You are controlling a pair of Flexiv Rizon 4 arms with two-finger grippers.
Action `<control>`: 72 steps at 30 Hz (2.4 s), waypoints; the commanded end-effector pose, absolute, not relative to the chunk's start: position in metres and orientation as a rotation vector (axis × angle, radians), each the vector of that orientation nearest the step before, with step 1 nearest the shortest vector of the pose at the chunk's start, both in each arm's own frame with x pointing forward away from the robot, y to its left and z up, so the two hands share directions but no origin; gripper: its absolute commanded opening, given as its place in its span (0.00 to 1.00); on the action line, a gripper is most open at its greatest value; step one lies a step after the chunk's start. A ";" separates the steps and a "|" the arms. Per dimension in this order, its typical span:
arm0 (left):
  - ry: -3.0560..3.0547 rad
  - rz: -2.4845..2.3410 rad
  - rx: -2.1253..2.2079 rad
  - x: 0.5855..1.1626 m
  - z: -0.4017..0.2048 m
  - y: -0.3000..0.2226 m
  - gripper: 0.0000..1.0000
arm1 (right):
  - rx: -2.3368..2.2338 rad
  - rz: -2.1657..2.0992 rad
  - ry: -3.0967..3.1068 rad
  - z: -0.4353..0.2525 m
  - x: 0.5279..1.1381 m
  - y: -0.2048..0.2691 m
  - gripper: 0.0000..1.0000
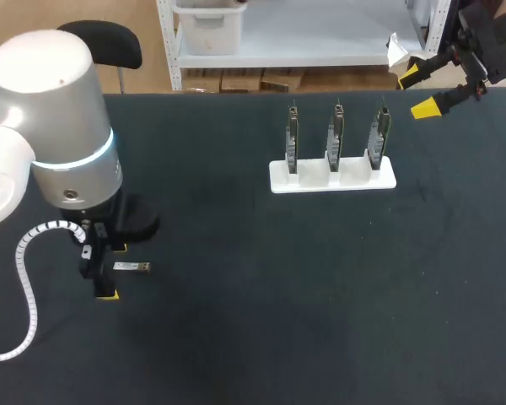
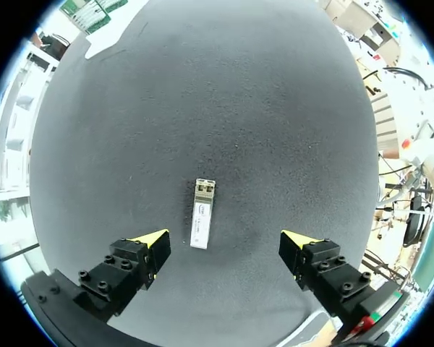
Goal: Pick up the optical module with the left hand, and insert it into the network port with the right hand.
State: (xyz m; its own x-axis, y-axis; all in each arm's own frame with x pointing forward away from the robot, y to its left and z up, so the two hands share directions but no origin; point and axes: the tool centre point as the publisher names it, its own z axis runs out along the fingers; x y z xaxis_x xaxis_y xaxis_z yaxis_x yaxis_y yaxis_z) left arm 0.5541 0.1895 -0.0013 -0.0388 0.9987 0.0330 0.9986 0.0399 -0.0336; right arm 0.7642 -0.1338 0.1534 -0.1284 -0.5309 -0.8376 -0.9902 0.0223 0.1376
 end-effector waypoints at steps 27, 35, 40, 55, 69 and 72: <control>-2.221 -0.001 -2.138 0.553 -0.009 0.187 1.00 | -1.558 1.010 1.717 0.153 0.766 -0.134 1.00; -2.228 0.005 -2.139 0.552 -0.010 0.187 0.00 | -1.558 1.010 1.717 0.153 0.766 -0.134 1.00; -2.235 0.000 -2.128 0.552 -0.010 0.187 0.00 | -1.558 1.010 1.717 0.153 0.766 -0.134 1.00; -2.299 0.002 -2.066 0.557 -0.007 0.192 0.00 | -1.558 1.010 1.717 0.153 0.766 -0.134 1.00; -2.798 0.227 -2.152 0.645 0.127 0.186 0.00 | -1.558 1.010 1.717 0.153 0.766 -0.134 1.00; -2.821 0.341 -2.226 0.660 0.151 0.170 0.00 | -1.558 1.010 1.717 0.153 0.766 -0.134 1.00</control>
State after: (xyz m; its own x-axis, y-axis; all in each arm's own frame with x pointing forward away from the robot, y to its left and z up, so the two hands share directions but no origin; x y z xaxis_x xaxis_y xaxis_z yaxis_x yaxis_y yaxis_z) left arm 0.6603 0.1669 0.1295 -0.2241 0.9135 -0.3396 0.9483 0.2847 0.1401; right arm 0.7641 -0.1338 0.1534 -0.1283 -0.5310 -0.8376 -0.9902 0.0223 0.1376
